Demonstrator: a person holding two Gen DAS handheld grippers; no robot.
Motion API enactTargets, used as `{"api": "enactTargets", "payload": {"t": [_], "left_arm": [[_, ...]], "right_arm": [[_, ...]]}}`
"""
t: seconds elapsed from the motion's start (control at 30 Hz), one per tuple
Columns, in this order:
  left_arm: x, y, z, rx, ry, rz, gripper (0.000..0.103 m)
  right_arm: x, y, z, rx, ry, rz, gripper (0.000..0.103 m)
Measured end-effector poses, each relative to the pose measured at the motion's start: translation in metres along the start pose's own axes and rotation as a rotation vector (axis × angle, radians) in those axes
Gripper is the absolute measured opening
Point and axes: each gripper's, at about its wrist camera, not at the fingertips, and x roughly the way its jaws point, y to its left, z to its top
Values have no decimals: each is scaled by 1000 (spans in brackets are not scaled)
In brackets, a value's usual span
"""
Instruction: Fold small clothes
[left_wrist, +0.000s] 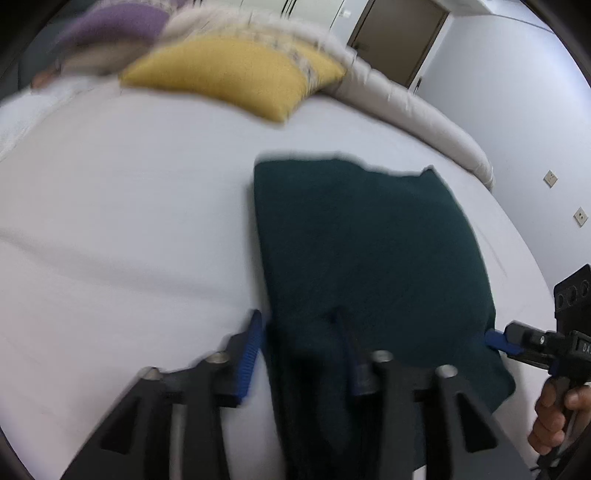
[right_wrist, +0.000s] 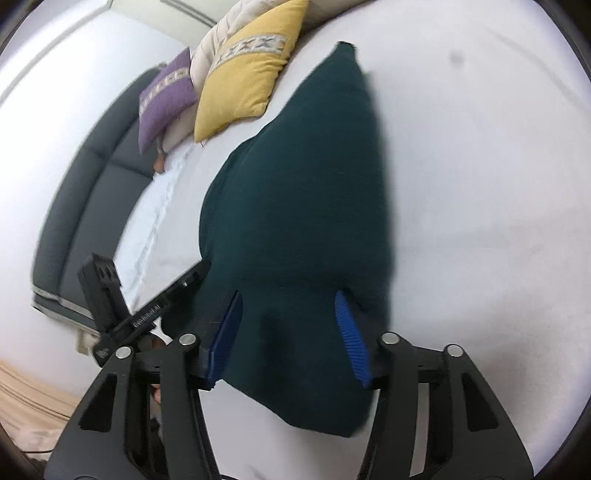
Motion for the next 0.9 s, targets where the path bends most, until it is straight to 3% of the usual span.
{"api": "enactTargets", "payload": {"t": [0.07, 0.27, 0.37, 0.47, 0.6, 0.73, 0.8, 0.83, 0.87, 0.9], "left_arm": [[-1, 6, -3, -30, -11, -25, 46], [-25, -7, -10, 0, -28, 44, 46], [-54, -16, 2, -12, -139, 97, 45], [-64, -42, 22, 66, -201, 59, 47], [-26, -67, 42, 154, -157, 37, 50], [23, -42, 45, 70, -51, 10, 48], [24, -36, 38, 69, -79, -17, 48], [24, -36, 36, 81, -84, -18, 48], [24, -36, 35, 92, -88, -20, 48], [26, -35, 35, 91, -90, -25, 48]], "right_arm": [[-7, -5, -4, 9, -5, 4, 47], [-26, 0, -6, -15, -2, -63, 51], [-39, 7, 13, -39, -52, -54, 51], [-47, 4, 48, -16, -108, -107, 61], [-22, -7, 104, 14, -105, -118, 62], [21, -22, 156, 67, -58, -168, 64], [49, -19, 174, 63, -16, -156, 64], [64, -17, 181, 41, 26, -173, 59], [75, -17, 186, 19, 48, -193, 43], [89, -15, 190, -7, 72, -220, 36]]}}
